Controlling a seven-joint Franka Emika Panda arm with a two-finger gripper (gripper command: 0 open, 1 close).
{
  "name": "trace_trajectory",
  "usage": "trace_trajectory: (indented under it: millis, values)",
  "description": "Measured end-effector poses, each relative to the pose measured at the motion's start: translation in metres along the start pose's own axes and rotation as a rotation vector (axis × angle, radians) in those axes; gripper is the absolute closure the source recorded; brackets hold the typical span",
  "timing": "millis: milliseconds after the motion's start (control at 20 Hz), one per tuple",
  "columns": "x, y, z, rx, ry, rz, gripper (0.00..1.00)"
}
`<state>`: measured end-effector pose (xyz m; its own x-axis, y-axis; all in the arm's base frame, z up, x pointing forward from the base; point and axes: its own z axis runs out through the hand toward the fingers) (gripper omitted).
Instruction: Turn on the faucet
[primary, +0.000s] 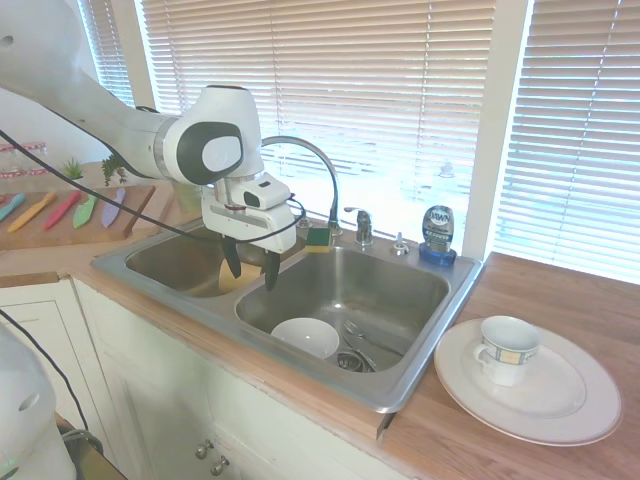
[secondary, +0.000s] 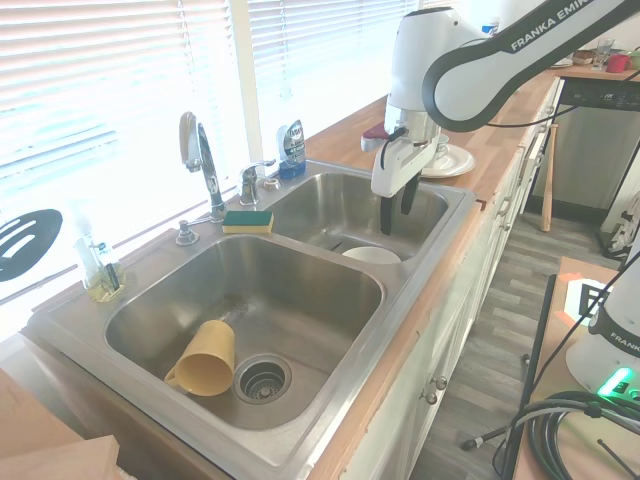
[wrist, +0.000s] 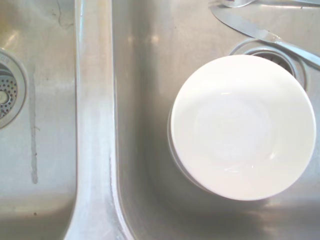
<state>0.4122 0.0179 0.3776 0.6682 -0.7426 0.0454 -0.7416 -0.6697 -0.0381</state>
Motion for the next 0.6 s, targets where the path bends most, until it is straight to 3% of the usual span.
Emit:
trace_trajectory:
  millis: [400,450,600]
  values:
    - [0.01,-0.001,-0.001,0.001,-0.01,0.022,0.0]
    - [0.011,0.0,-0.001,0.001,-0.009,0.025,1.0]
    - [0.011,0.0,-0.001,0.0,-0.009,0.025,1.0]
